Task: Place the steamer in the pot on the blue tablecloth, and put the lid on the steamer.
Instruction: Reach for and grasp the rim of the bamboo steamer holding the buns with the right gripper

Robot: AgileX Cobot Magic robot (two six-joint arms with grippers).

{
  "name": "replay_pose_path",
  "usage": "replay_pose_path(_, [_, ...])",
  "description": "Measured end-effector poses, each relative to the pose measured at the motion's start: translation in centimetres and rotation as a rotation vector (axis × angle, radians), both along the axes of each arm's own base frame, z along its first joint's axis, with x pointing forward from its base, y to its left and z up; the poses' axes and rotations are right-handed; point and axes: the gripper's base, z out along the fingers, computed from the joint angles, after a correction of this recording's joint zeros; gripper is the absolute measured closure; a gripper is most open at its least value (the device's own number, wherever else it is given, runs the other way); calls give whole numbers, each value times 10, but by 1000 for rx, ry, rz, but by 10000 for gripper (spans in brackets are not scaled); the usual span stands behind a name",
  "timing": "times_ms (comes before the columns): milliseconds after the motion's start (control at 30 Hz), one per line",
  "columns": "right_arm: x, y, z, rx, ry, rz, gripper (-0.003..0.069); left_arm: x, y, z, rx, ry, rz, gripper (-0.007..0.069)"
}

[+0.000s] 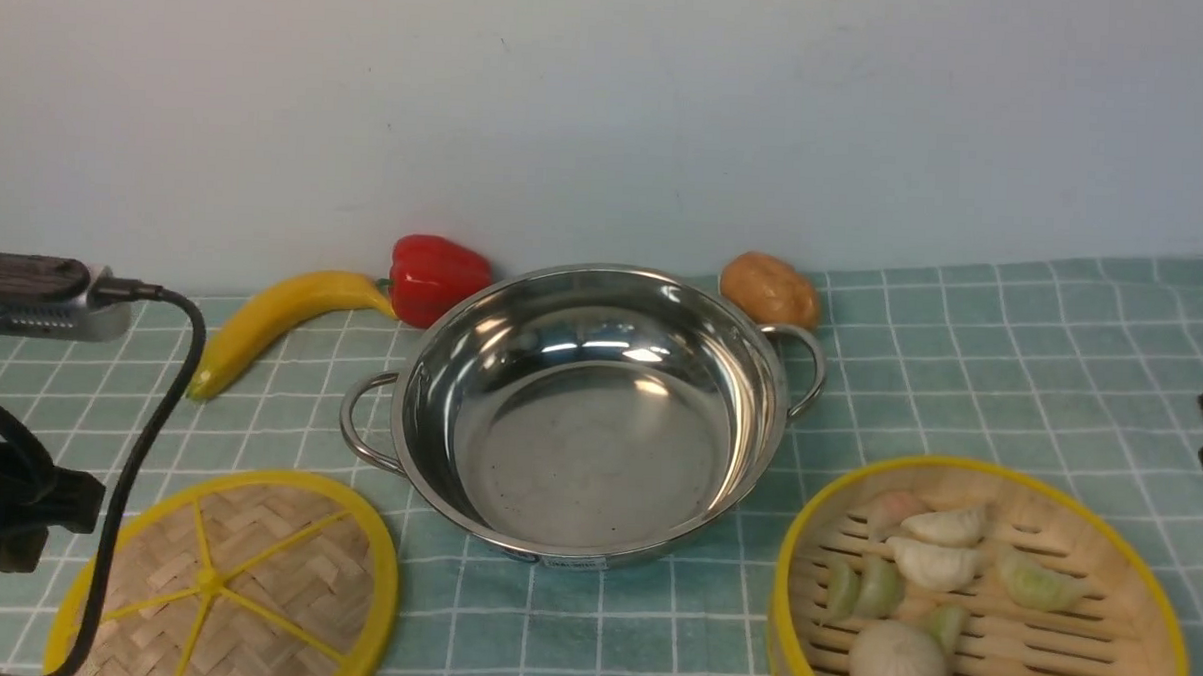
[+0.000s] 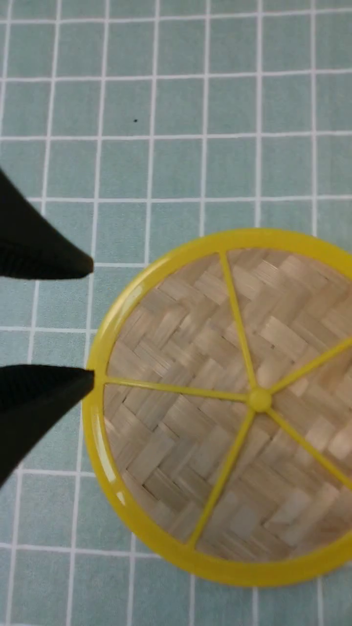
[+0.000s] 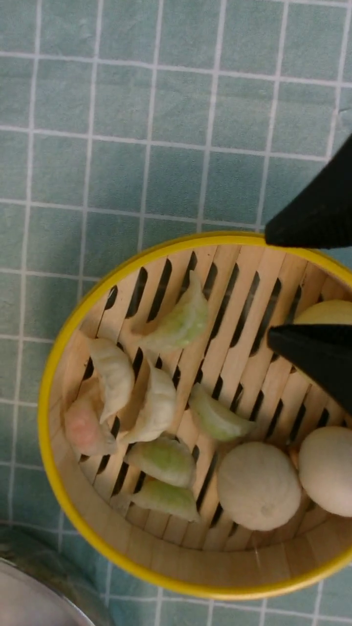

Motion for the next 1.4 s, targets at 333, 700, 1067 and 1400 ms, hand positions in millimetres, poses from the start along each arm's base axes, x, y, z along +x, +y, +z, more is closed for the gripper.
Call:
replay_pose_path(333, [6,-2,-78,-26,121,-25,419,9,-1,-9,-20,18,12,382])
replay_pose_path(700, [21,-3,-102,-32,130,-36,419,10,-1,-9,-21,12,11,382])
replay_pose_path(1067, [33,-3,-137,-39,215,-54,474,10,-1,-9,-21,9,11,382])
replay_pose_path(1400, [28,-6,-139,-83,280,-20,599,11,-1,-9,-21,-6,9,382])
